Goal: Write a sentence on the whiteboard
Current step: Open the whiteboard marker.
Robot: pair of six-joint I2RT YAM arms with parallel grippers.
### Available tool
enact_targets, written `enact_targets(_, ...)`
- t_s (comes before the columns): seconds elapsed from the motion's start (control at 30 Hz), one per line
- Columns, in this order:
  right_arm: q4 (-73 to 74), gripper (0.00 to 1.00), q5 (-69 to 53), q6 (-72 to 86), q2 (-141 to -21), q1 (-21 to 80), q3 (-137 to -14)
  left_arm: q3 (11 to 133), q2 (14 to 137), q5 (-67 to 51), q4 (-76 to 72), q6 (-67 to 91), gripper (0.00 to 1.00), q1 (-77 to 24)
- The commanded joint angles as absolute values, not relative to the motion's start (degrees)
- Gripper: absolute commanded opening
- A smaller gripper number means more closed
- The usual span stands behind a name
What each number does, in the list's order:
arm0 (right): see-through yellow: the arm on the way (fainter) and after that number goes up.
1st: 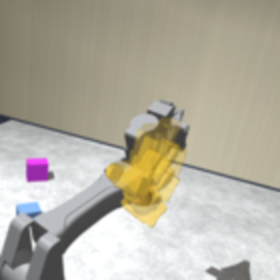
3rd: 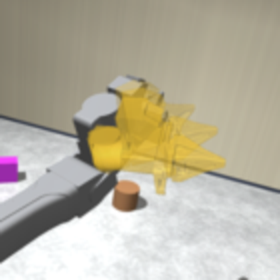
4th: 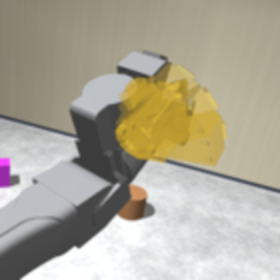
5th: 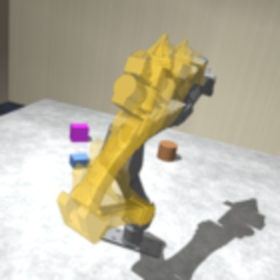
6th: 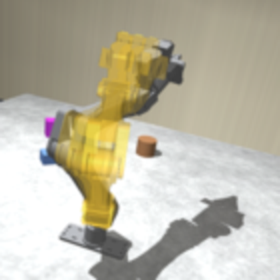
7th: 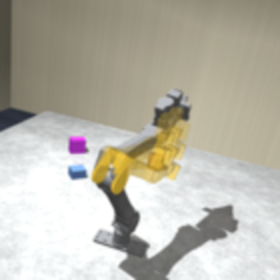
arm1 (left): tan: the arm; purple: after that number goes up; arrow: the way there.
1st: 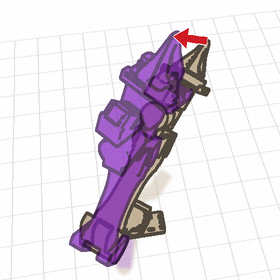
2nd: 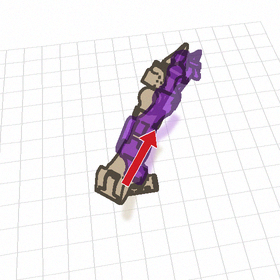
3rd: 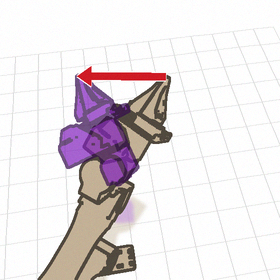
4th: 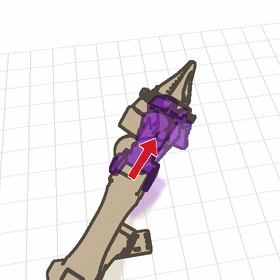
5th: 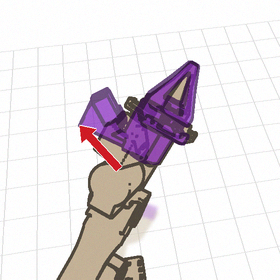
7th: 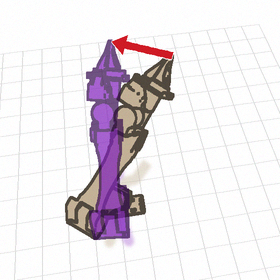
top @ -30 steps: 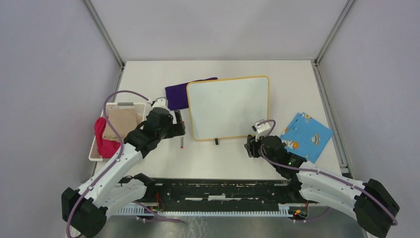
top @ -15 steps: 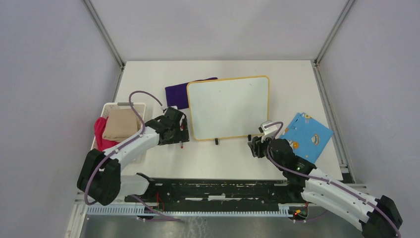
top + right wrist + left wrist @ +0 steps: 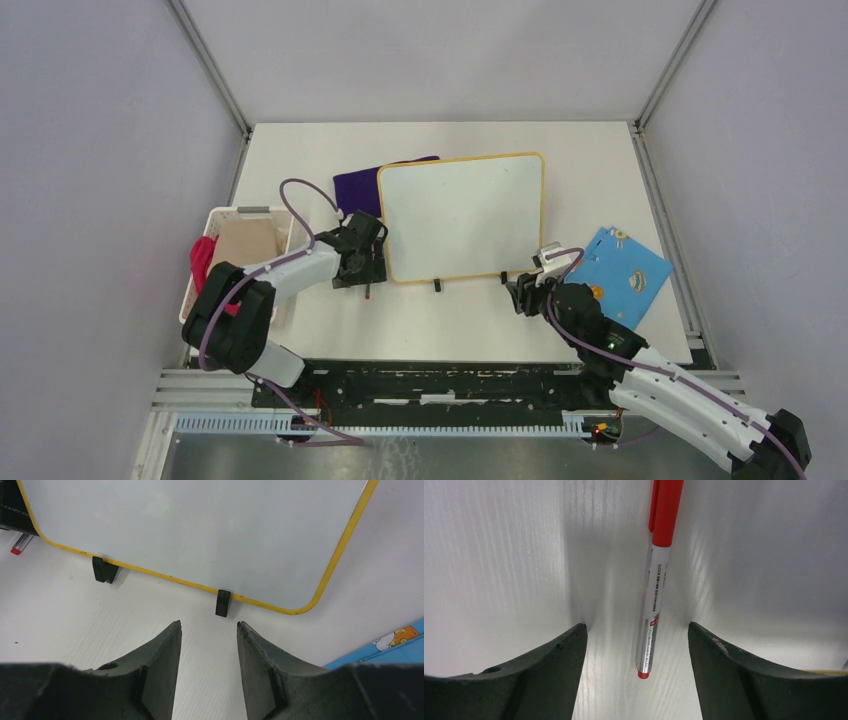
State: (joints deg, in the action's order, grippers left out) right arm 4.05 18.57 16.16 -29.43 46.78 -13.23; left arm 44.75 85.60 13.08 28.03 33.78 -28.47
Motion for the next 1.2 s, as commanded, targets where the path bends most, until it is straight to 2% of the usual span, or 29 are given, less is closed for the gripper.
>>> enact_targets(0.0,3.04,0.5,21.28,16.02,-28.19,46.98,-12.98,45.63,85.9,15.39,25.61,37.02,0.78,-27.81)
enact_targets(0.2,2.48,0.5,22.0,15.75,-28.23,47.03,-12.99,43.94,85.56,15.03,25.49,37.53,0.71,-26.75)
enact_targets(0.57,2.2,0.5,22.49,15.56,-29.27,47.02,-13.24,41.95,83.76,16.21,27.24,37.78,0.44,-26.5)
enact_targets(0.77,2.03,0.5,22.64,15.42,-29.9,47.0,-13.33,40.69,80.52,17.23,29.48,39.35,0.34,-26.5)
enact_targets(1.03,1.88,0.5,22.69,15.41,-30.51,47.02,-13.46,38.02,73.76,15.39,32.46,43.59,0.09,-26.57)
enact_targets(1.1,1.81,0.5,22.69,15.38,-30.61,46.95,-13.51,37.94,71.96,15.28,33.3,44.18,0.08,-26.54)
enact_targets(1.17,1.62,0.5,22.72,15.31,-30.67,47.06,-13.48,38.34,70.86,15.54,33.96,44.09,0.16,-26.55)
